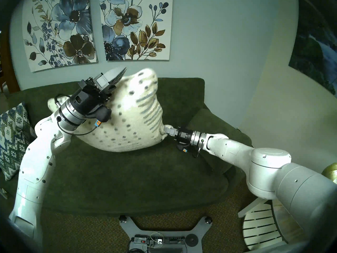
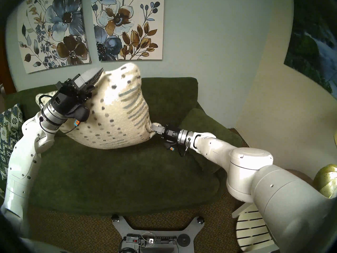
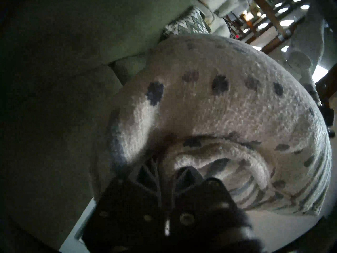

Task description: Fluff a cushion

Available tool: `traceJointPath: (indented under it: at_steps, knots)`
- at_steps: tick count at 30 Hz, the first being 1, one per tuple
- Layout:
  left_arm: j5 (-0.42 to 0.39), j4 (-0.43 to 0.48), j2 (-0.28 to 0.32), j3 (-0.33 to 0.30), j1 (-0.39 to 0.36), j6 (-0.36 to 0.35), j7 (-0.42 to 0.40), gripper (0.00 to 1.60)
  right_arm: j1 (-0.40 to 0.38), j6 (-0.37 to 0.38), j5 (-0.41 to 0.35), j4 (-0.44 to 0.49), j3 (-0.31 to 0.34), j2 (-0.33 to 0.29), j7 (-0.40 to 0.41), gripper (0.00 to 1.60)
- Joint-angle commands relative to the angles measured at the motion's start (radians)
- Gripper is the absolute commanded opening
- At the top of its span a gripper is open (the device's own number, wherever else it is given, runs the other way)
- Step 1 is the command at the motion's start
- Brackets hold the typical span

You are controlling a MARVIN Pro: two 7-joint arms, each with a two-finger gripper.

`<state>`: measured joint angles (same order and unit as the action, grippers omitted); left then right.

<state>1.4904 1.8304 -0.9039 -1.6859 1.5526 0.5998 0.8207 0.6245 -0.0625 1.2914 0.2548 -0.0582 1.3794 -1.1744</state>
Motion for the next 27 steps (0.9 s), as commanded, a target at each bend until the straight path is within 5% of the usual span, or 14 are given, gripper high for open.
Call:
traceJointPath:
  at_steps: [1,19,20,21,22,27]
  knots:
    - [0.027,-0.137,-0.017,0.059,0.116,0.013,-0.02,0.0,0.118,0.035,0.023,-0.04,-0.037,0.011,0.068,0.0]
    - [0.104,-0.478,-0.013,0.154,0.265,0.047,-0.117,0.0,0.275,0.029,0.056,-0.102,-0.097,0.036,0.205,0.0]
    - [0.107,-0.492,-0.013,0.156,0.268,0.049,-0.121,0.08,0.278,0.03,0.055,-0.106,-0.096,0.04,0.214,0.0]
    - [0.109,-0.514,-0.015,0.16,0.267,0.051,-0.123,0.7,0.28,0.031,0.053,-0.11,-0.095,0.043,0.222,0.0]
    - [0.11,-0.53,-0.016,0.163,0.265,0.053,-0.125,1.6,0.281,0.033,0.052,-0.113,-0.093,0.046,0.229,0.0]
    - [0.107,-0.581,-0.025,0.175,0.258,0.069,-0.12,1.6,0.272,0.033,0.041,-0.125,-0.084,0.055,0.247,0.0]
